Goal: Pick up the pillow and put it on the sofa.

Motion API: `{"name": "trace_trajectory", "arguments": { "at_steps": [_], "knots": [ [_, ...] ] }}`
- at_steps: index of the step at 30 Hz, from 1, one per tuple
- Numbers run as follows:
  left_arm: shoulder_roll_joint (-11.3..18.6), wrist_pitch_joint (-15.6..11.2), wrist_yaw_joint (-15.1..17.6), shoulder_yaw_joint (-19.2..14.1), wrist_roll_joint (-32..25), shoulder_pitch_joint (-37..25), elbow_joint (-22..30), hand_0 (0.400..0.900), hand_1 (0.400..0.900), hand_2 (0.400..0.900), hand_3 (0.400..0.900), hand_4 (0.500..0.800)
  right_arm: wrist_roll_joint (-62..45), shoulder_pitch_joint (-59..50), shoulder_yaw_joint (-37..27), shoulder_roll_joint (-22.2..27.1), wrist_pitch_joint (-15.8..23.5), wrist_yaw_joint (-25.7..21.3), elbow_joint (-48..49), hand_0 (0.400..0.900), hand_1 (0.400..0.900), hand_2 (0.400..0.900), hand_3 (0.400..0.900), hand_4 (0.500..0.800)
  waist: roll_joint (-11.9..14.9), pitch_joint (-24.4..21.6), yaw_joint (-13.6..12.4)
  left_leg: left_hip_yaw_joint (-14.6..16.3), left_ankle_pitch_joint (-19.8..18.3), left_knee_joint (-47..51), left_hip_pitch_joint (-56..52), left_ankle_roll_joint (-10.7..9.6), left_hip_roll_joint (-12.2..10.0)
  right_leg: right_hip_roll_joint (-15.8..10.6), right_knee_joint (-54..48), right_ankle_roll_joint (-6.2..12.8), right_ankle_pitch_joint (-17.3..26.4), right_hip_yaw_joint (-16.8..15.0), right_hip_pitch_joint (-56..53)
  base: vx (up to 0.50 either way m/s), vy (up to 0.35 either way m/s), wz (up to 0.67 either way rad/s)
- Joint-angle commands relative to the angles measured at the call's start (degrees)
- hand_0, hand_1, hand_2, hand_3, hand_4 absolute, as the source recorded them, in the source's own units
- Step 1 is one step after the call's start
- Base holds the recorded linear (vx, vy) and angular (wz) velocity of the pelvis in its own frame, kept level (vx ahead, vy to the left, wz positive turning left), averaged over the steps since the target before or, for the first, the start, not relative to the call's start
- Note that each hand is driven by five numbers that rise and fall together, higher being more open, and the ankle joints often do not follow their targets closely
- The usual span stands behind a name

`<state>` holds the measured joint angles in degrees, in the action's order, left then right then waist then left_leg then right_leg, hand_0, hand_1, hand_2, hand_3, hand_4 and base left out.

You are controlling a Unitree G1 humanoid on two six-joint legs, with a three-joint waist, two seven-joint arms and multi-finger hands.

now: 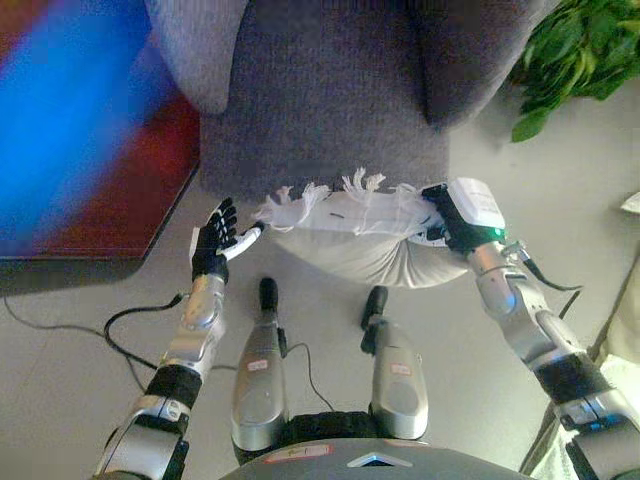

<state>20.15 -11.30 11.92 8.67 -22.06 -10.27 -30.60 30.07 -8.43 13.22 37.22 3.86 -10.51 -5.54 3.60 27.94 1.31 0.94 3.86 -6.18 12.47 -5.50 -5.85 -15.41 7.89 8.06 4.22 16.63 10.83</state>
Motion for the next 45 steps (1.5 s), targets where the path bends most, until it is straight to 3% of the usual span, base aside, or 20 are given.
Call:
{"name": "trace_trajectory", "arguments": {
  "at_steps": [1, 6, 13, 23, 32, 35, 38, 40, 41, 45],
  "knots": [
    [0.6, -3.24, -1.54, -1.4, 3.97, 3.07, 1.6, 0.9, 0.9, 0.9, 0.9, 0.8, -3.41, -4.0, -8.48, 0.94, 9.21, -4.94, 12.93, 0.4, 0.4, 0.4, 0.4, 0.5, 0.11, -13.87, 0.44, -0.03, -0.52, 3.8, -2.31, -0.76, -1.42, -1.59, -1.2, 4.6, 1.2, -0.43, -3.07, 0.12, -0.002, -0.13],
    [0.01, -2.36, -3.71, -4.11, 5.33, 7.7, 2.71, 0.9, 0.9, 0.9, 0.9, 0.8, -7.3, 1.3, -12.24, 0.44, 11.38, -1.63, 19.13, 0.4, 0.4, 0.4, 0.4, 0.5, 0.57, -19.21, 0.07, 2.25, -0.64, 8.07, -8.92, -1.87, -2.51, -0.74, -7.03, 5.19, 2.29, 0.51, -9.64, 0.17, 0.004, -0.05],
    [-0.76, -2.15, -5.31, -4.82, 6.49, 11.02, 4.06, 0.9, 0.9, 0.9, 0.9, 0.8, -13.62, 1.43, -13.1, -0.03, 12.75, 1.4, 20.19, 0.4, 0.4, 0.4, 0.4, 0.5, 1.17, -21.34, -1.01, 3.87, -1.48, 9.21, -12.32, -1.8, -2.59, -0.69, -9.57, 5.17, 2.93, 0.71, -12.71, 0.09, 0.012, -0.03],
    [0.42, -2.44, -7.64, -5.59, 4.09, 13.67, 7.83, 0.9, 0.9, 0.9, 0.9, 0.8, -20.74, -10.32, -6.01, 3.74, 10.74, 4.94, 7.72, 0.4, 0.4, 0.4, 0.4, 0.5, 1.92, -20.13, -4.17, 2.81, -1.11, 8.87, -11.05, -2.17, -2.58, -0.63, -9.83, 4.69, 3.02, 1.87, -12.68, 0.03, -0.02, 0.09],
    [3.23, -3.48, -9.24, -3.53, -1.53, 15.34, 10.89, 0.9, 0.9, 0.9, 0.9, 0.8, -21.5, -39.06, 9.12, 8.45, 7.43, 0.92, -20.21, 0.4, 0.4, 0.4, 0.4, 0.5, 2.12, -18.01, -8.63, 0.68, 0.1, 8.65, -7.52, -2.83, -2.95, -0.28, -10.47, 4.32, 3.22, 3.4, -11.56, 0.02, -0.05, 0.15],
    [5.04, -3.73, -10.28, -2.2, -4.49, 15.57, 12.58, 0.9, 0.9, 0.9, 0.9, 0.8, -23.52, -54.65, 17.21, 8.58, 5.38, -0.14, -38.87, 0.4, 0.4, 0.4, 0.4, 0.5, 2.42, -17.05, -11.23, -0.63, 0.83, 8.37, -5.1, -2.97, -2.92, 0.11, -11.04, 4.17, 3.61, 4.13, -10.54, 0.0, -0.058, 0.19],
    [6.14, -4.11, -11.07, -1.48, -6.33, 15.38, 13.86, 0.9, 0.9, 0.9, 0.9, 0.8, -25.47, -62.6, 19.96, 7.78, 4.46, -1.16, -51.55, 0.4, 0.4, 0.4, 0.4, 0.5, 2.18, -16.37, -13.31, -2.06, 1.4, 8.29, -3.48, -3.05, -2.82, 0.39, -11.6, 4.12, 3.71, 4.96, -10.05, 0.01, -0.049, 0.24],
    [6.35, -4.22, -11.42, -1.08, -6.78, 15.1, 14.38, 0.9, 0.9, 0.9, 0.9, 0.8, -26.23, -64.28, 20.19, 7.72, 4.48, -1.44, -54.94, 0.4, 0.4, 0.4, 0.4, 0.5, 1.95, -16.15, -13.89, -2.67, 1.6, 8.2, -2.84, -3.07, -2.68, 0.49, -11.79, 4.12, 3.73, 5.35, -9.94, 0.01, -0.034, 0.25],
    [6.88, -4.25, -11.93, -0.44, -7.28, 14.6, 14.67, 0.9, 0.9, 0.9, 0.9, 0.8, -26.95, -66.98, 20.69, 8.49, 3.82, -2.05, -60.74, 0.9, 0.9, 0.9, 0.9, 0.8, 1.64, -15.97, -15.48, -3.67, 2.03, 8.22, -1.92, -3.1, -2.51, 0.56, -12.19, 4.2, 3.83, 6.14, -9.81, 0.03, -0.034, 0.31],
    [7.43, -4.23, -12.76, 1.33, -7.01, 12.85, 15.19, 0.9, 0.9, 0.9, 0.9, 0.8, -29.12, -68.88, 19.56, 10.93, 3.27, -3.39, -64.94, 0.9, 0.9, 0.9, 0.9, 0.8, 0.88, -15.75, -17.4, -5.43, 2.4, 8.22, -0.92, -3.17, -2.42, 0.54, -12.6, 4.44, 3.63, 7.29, -9.86, 0.03, -0.025, 0.27]
  ]
}}
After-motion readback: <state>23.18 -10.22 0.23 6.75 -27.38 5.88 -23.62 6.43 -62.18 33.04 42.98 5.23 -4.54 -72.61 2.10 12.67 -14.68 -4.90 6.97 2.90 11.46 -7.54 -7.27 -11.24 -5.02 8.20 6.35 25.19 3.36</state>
